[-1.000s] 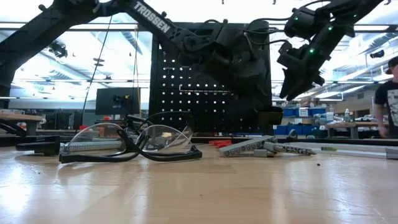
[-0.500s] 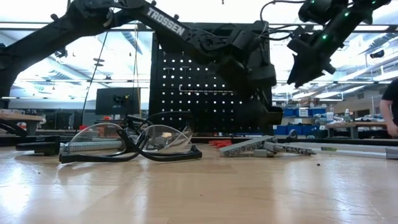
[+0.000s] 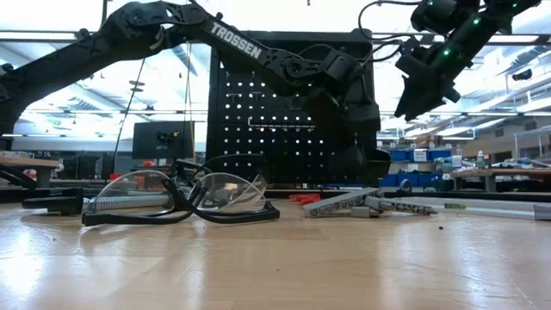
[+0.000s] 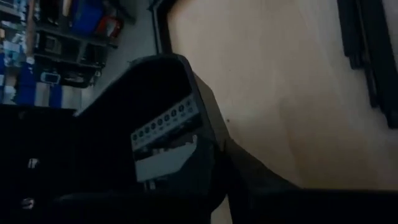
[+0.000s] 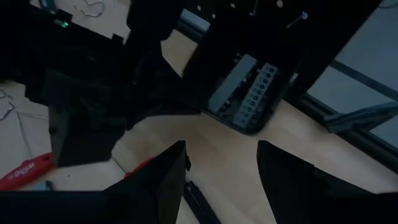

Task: Hang tools onto peg board
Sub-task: Put the screwdriver bits on the table

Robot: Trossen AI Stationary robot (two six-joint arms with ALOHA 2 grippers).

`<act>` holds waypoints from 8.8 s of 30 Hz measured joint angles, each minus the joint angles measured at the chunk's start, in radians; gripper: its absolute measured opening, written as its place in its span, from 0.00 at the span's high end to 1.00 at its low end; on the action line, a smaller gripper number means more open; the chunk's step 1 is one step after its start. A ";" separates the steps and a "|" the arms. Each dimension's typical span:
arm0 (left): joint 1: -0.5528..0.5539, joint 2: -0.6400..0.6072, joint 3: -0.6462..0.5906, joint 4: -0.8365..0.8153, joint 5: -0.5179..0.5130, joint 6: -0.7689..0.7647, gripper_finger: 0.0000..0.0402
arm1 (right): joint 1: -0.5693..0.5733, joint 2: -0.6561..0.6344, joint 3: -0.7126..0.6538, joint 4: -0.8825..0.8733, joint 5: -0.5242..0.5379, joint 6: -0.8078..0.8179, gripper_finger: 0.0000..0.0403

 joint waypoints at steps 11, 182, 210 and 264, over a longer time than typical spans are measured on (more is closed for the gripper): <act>-0.001 -0.007 -0.002 0.062 -0.028 0.022 0.99 | 0.000 0.000 0.000 0.003 0.000 0.000 0.49; -0.309 -0.852 -1.203 0.692 -0.136 -0.837 0.88 | -0.048 0.721 0.330 0.130 0.143 0.627 0.39; -0.328 -0.852 -1.254 0.565 -0.073 -0.712 0.88 | -0.073 0.849 0.339 0.206 0.166 0.740 0.47; -0.333 -0.890 -1.253 0.577 -0.110 -0.651 0.88 | -0.044 0.769 0.289 0.248 0.117 0.558 0.43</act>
